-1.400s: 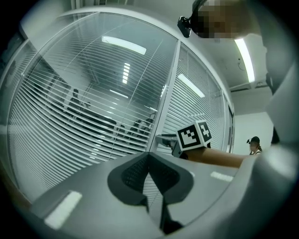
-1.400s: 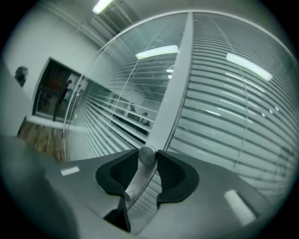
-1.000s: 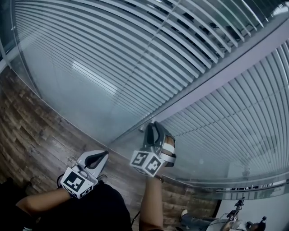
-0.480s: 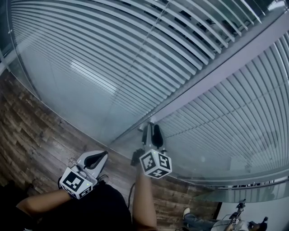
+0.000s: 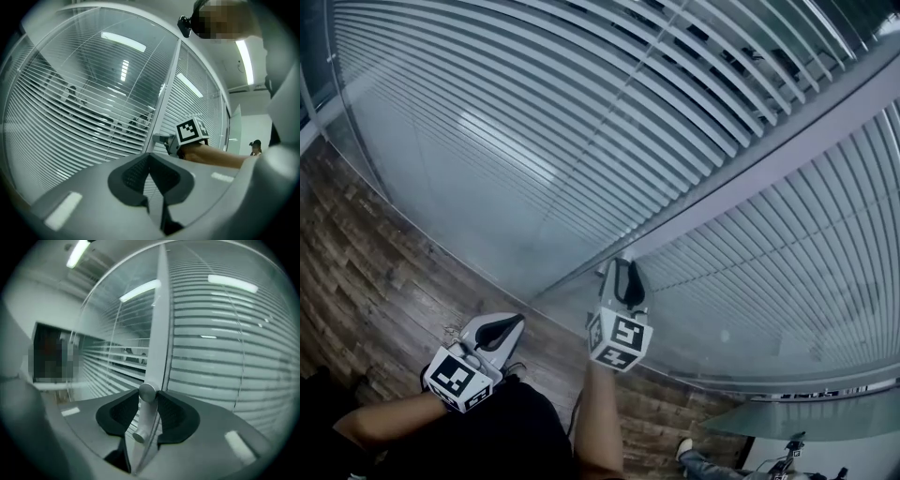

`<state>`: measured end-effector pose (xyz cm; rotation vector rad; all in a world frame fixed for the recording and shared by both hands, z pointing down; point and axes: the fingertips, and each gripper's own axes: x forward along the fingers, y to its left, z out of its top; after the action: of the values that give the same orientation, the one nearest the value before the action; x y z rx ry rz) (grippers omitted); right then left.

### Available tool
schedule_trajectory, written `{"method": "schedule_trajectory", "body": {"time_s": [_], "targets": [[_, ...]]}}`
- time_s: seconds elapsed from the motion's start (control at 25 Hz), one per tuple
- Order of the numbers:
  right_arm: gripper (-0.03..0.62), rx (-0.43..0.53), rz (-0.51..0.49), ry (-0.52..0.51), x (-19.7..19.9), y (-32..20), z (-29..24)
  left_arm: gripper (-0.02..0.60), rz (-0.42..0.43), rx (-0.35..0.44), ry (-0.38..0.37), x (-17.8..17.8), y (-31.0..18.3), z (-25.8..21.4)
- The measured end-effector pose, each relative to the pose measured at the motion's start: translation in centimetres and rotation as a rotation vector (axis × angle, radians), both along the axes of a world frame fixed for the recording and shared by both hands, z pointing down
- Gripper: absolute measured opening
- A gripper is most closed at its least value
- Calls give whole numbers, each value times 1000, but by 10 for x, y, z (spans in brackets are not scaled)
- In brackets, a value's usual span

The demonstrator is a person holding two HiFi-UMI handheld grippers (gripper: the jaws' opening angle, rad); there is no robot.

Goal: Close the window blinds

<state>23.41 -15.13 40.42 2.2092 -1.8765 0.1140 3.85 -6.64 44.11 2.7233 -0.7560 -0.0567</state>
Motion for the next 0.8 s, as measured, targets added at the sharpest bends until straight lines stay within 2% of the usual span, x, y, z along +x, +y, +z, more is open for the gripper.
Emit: {"method": "schedule_trajectory", "body": {"time_s": [0.16, 0.28, 0.36, 0.4, 0.44, 0.48, 0.52, 0.68, 0.72, 0.8], "targets": [[130, -199, -84, 393, -4, 2, 3, 2, 5, -10, 8, -2, 2, 0], [118, -356, -104, 706, -12, 13, 2, 2, 35, 0, 15, -4, 13, -2], [117, -403, -99, 837, -12, 8, 4, 2, 49, -5, 12, 0, 13, 0], [117, -404, -94, 864, -9, 4, 7, 2, 53, -9, 11, 4, 11, 1], [117, -388, -87, 849, -6, 0, 9, 2, 56, -12, 10, 7, 8, 2], [118, -354, -77, 780, -4, -1, 10, 2, 59, -13, 8, 10, 7, 3], [116, -302, -64, 655, -3, 0, 9, 2, 60, -12, 6, 11, 7, 2], [147, 4, -27, -60, 2, 11, -4, 2, 51, -14, 0, 8, 6, 0], [150, 57, -28, -185, 2, 10, -6, 2, 48, -17, -2, 9, 4, 0], [150, 107, -28, -302, 0, 4, -7, 2, 42, -22, -7, 10, 0, 2]]}}
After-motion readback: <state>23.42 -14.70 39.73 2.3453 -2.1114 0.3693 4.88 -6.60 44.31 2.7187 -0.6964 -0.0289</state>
